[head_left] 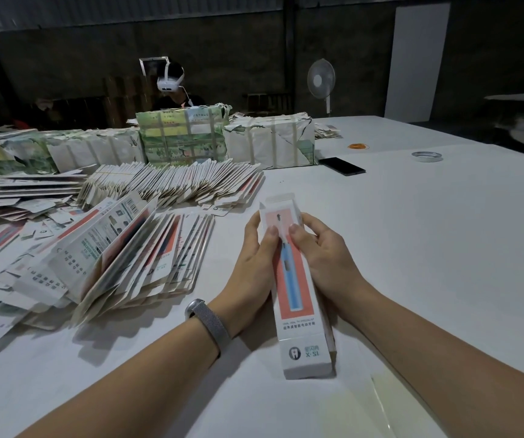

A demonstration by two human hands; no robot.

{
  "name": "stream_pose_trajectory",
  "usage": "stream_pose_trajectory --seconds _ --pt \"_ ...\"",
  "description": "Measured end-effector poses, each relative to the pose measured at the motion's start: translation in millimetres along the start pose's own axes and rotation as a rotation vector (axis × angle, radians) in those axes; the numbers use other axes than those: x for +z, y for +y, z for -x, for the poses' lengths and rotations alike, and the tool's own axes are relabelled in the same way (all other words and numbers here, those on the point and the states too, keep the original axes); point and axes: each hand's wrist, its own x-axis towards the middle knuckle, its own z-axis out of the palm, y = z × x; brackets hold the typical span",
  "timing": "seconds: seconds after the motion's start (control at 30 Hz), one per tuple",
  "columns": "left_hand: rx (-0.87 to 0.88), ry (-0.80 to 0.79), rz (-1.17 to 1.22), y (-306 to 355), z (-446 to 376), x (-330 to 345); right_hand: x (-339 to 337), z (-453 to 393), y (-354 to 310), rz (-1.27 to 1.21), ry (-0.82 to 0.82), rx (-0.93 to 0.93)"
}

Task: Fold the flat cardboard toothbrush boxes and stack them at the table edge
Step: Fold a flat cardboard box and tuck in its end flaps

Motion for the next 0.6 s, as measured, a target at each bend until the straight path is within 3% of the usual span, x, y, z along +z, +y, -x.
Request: stream_pose_trajectory --seconds 0.23,0.6 --pt "-0.047 -0.019 0.089 -1.0 -1.5 -1.0 0.9 1.1 0.0 -0.023 -0.005 -0.007" --pt "-0.043 0.015 0.032 1.9 0.3 -0.5 0.4 2.1 -0.3 -0.003 -0.025 0.008"
